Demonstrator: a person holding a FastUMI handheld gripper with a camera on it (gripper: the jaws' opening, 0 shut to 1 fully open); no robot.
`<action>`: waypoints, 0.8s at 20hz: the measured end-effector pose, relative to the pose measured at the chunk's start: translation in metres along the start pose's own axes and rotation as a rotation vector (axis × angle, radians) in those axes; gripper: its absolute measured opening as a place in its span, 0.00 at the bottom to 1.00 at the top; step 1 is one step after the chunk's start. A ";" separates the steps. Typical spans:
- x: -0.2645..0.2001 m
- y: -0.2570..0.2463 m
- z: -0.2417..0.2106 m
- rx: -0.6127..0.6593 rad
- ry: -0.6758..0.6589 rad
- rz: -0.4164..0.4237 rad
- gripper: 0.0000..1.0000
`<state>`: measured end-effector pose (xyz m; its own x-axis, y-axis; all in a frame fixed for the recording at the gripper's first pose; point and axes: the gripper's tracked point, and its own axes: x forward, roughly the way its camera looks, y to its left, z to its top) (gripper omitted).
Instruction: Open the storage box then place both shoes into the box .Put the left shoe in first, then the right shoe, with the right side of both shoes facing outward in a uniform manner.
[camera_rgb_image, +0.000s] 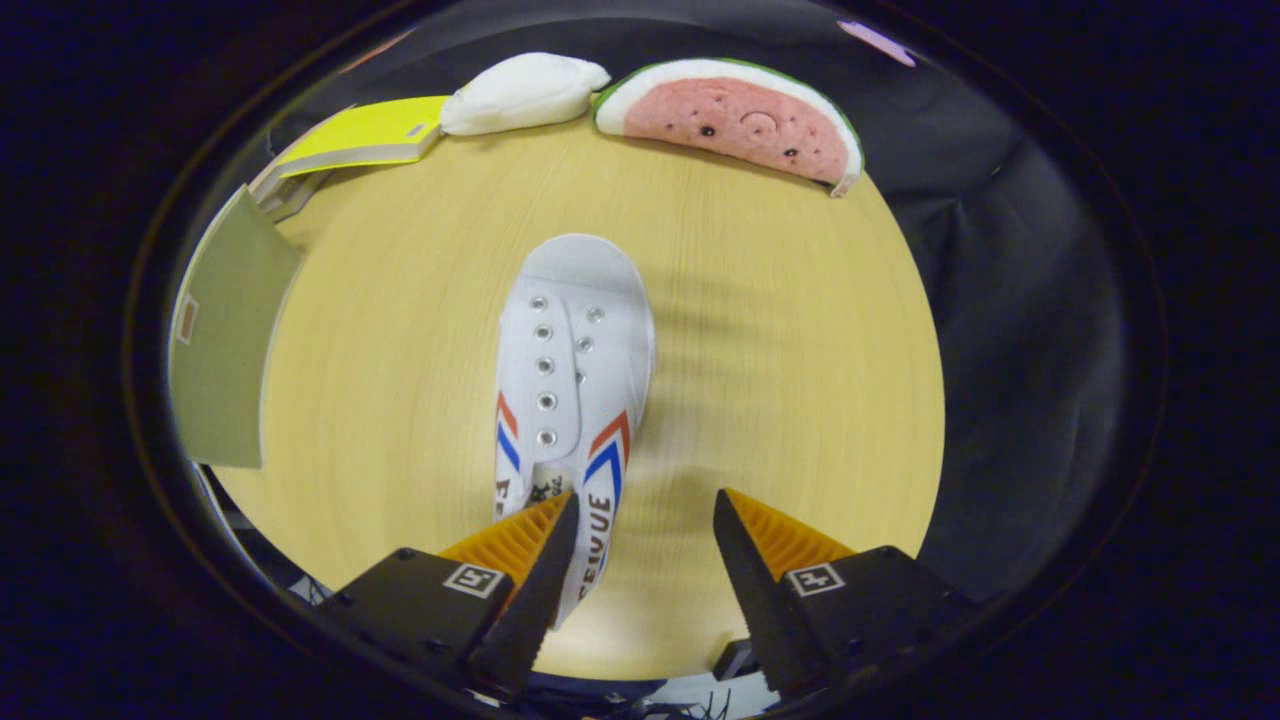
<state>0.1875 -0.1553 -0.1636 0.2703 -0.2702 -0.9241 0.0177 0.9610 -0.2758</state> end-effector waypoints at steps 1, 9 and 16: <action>0.003 0.003 0.000 0.007 -0.005 0.012 0.68; 0.016 0.006 0.012 -0.048 -0.183 0.004 0.25; 0.018 0.009 0.016 0.145 -0.209 -0.023 0.23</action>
<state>0.2076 -0.1503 -0.1786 0.4610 -0.2891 -0.8390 0.1603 0.9570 -0.2417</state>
